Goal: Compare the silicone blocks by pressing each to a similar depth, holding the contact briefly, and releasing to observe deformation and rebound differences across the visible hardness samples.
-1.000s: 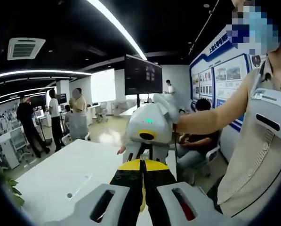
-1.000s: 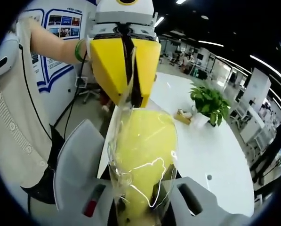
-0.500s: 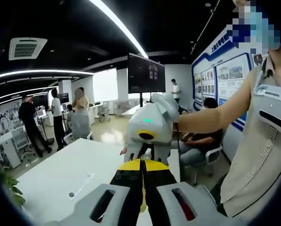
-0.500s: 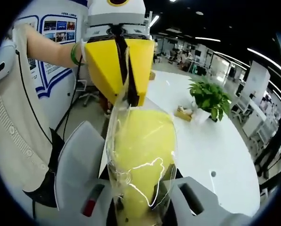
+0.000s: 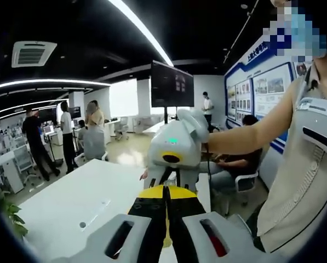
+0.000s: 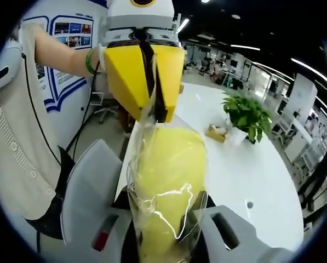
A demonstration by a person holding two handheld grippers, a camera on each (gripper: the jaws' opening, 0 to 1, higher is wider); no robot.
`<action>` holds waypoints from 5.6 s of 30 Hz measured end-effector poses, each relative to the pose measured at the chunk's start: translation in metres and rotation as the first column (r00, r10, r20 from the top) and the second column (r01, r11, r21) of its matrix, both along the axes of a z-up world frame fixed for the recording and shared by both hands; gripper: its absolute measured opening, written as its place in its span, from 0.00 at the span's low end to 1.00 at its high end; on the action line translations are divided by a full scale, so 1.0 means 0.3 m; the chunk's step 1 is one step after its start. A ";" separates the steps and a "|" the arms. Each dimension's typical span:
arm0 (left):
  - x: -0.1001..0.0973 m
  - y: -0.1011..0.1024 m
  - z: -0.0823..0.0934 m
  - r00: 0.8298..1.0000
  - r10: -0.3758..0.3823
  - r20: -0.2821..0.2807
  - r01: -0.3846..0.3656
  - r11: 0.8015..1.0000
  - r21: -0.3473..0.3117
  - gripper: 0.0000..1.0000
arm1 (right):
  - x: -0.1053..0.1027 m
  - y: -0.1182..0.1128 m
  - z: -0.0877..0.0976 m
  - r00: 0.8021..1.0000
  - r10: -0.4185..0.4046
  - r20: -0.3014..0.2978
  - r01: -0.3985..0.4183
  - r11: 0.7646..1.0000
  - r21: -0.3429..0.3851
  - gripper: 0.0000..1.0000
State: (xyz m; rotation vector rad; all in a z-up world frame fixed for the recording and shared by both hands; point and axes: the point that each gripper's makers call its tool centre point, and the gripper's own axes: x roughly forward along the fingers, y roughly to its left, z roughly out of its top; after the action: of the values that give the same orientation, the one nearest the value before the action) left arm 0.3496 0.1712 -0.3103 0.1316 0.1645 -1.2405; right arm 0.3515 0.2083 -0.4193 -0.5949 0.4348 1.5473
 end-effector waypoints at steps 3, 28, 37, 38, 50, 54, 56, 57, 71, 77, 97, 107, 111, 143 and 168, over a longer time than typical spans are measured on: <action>-0.001 0.001 -0.014 0.999 -0.009 -0.044 0.009 1.000 -0.008 0.00 | -0.008 -0.001 -0.012 1.000 0.006 -0.007 -0.006 1.000 -0.006 0.16; 0.024 0.027 -0.057 0.997 0.009 -0.076 -0.010 1.000 -0.016 0.00 | 0.002 0.001 -0.030 1.000 -0.003 -0.016 0.003 1.000 0.013 0.27; 0.030 0.032 -0.058 0.997 0.005 -0.079 -0.006 1.000 -0.024 0.00 | 0.006 0.004 -0.031 1.000 -0.002 -0.002 0.002 1.000 0.008 0.28; 0.030 0.033 -0.058 0.997 0.004 -0.081 -0.006 1.000 -0.025 0.00 | 0.006 0.004 -0.032 1.000 -0.003 -0.002 0.003 1.000 0.007 0.28; 0.029 0.040 -0.066 0.996 -0.001 -0.088 -0.002 1.000 -0.029 0.00 | 0.002 0.001 -0.038 1.000 -0.002 0.011 0.002 1.000 -0.003 0.29; 0.031 0.042 -0.070 0.996 0.001 -0.091 -0.003 1.000 -0.029 0.00 | 0.012 0.003 -0.041 1.000 -0.004 0.012 0.004 1.000 -0.004 0.29; 0.032 0.043 -0.072 0.996 -0.001 -0.093 -0.002 1.000 -0.030 0.00 | 0.016 0.004 -0.041 1.000 -0.005 0.016 0.005 1.000 -0.007 0.30; 0.036 0.046 -0.073 0.996 0.006 -0.094 -0.009 0.999 -0.031 0.00 | 0.015 0.005 -0.041 1.000 -0.007 0.018 0.007 1.000 -0.007 0.30; 0.040 0.075 -0.106 0.991 0.010 -0.134 -0.018 0.998 -0.064 0.00 | 0.011 0.025 -0.068 1.000 -0.012 0.021 0.012 1.000 0.019 0.33; 0.050 0.093 -0.128 0.986 0.023 -0.163 -0.039 0.994 -0.098 0.00 | 0.020 0.027 -0.079 0.999 -0.048 0.021 0.047 0.997 0.062 0.39; 0.143 0.159 -0.382 0.944 0.135 -0.300 -0.183 0.974 -0.137 0.00 | 0.012 -0.155 -0.100 0.853 -0.520 -0.033 0.487 0.773 0.405 0.66; 0.191 0.199 -0.622 0.903 0.178 -0.391 -0.243 0.962 -0.122 0.00 | -0.101 -0.388 -0.174 0.673 -0.733 -0.104 0.703 0.589 0.398 0.67; 0.197 0.199 -0.739 0.883 0.187 -0.430 -0.253 0.962 -0.100 0.00 | -0.137 -0.446 -0.236 0.592 -0.793 -0.146 0.778 0.514 0.362 0.67; 0.586 0.491 -1.133 0.700 0.324 -0.636 -0.494 0.863 -0.103 0.00 | -0.098 -0.556 -0.415 0.375 -0.910 -0.179 0.922 0.346 0.175 0.61; 0.568 0.529 -1.375 0.667 0.428 -0.610 -0.474 0.875 0.096 0.00 | -0.106 -0.569 -0.469 0.351 -0.912 -0.214 0.934 0.325 0.149 0.59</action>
State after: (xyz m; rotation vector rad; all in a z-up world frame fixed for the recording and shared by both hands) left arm 0.5198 0.3299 -0.7227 -0.3780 0.6874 -0.7392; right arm 0.3199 0.0375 -0.5601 0.0147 0.5107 0.4453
